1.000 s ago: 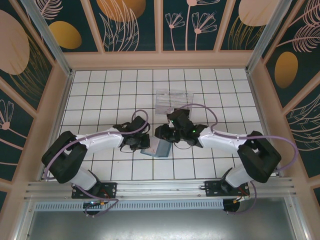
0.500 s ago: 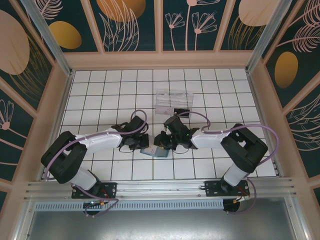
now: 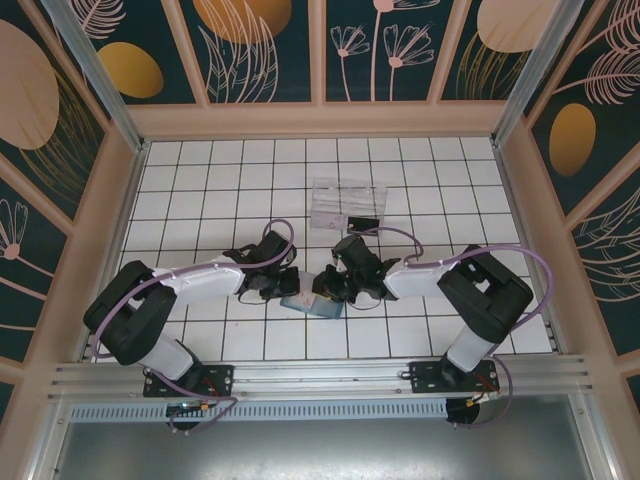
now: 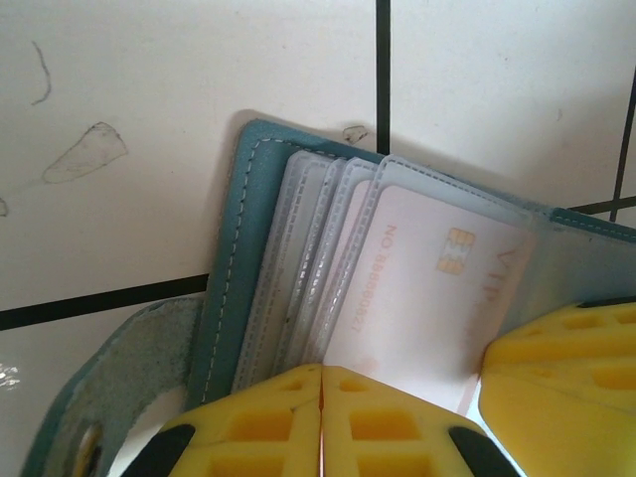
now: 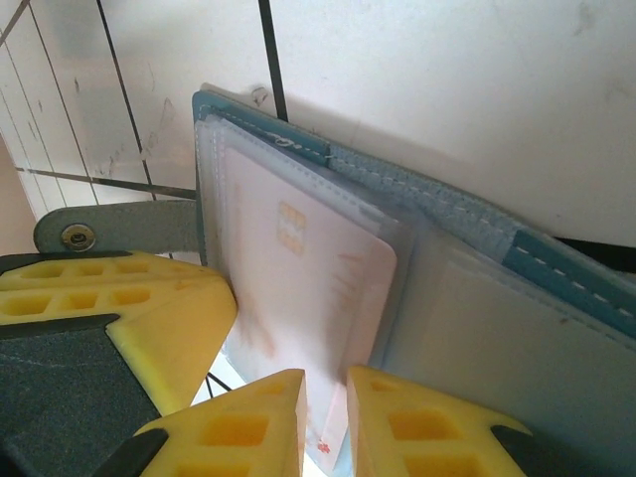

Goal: Take the credit cards out of the card holder

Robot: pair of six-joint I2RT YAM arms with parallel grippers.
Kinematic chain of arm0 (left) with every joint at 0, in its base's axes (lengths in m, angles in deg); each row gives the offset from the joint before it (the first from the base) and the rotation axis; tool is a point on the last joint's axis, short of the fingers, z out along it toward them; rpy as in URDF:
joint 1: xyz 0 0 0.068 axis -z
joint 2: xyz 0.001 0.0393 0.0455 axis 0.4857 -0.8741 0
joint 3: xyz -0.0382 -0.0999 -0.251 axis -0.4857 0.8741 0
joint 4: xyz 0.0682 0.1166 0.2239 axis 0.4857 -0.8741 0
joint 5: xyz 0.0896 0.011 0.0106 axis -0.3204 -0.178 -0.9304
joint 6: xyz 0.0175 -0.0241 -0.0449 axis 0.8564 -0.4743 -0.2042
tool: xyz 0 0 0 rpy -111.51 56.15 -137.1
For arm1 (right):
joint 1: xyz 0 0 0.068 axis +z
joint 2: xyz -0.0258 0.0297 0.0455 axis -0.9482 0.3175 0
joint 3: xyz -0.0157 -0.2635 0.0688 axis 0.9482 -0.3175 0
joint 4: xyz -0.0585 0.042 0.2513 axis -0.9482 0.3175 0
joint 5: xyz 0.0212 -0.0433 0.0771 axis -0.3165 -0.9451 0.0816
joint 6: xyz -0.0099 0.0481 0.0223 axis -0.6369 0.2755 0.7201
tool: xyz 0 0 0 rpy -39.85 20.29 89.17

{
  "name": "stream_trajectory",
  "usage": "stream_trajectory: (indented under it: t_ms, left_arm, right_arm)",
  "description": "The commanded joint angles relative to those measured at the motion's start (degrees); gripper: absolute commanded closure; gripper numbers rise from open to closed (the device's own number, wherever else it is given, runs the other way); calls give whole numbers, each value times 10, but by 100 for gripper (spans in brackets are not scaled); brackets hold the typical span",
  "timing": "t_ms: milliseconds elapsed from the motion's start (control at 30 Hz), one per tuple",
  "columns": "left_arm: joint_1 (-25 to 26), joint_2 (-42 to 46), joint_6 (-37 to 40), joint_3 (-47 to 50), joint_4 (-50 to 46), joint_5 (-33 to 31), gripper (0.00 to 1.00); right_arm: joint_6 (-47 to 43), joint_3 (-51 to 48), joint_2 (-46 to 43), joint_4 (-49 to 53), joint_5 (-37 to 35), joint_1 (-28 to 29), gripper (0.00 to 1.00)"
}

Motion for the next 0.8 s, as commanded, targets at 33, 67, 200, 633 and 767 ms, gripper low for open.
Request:
stream_trajectory:
  t_ms: [33,67,200,633,767]
  left_arm:
    - [0,-17,1,16,1,13,92]
    - [1,-17,1,17,0,13,91]
    - [1,-19,0,19,1,12,92]
    - [1,-16,-6,19,-2,10,92]
    - [0,-16,-7,19,2,14,92]
  right_arm:
    - [-1,-11,5,9,-7,-3,80]
    - [-1,-11,0,18,-13,-4,79]
    - [-1,-15,-9,23,-21,-6,79]
    - [0,-32,-26,19,-28,-12,80]
    - [1,-31,-16,-4,-19,-12,81]
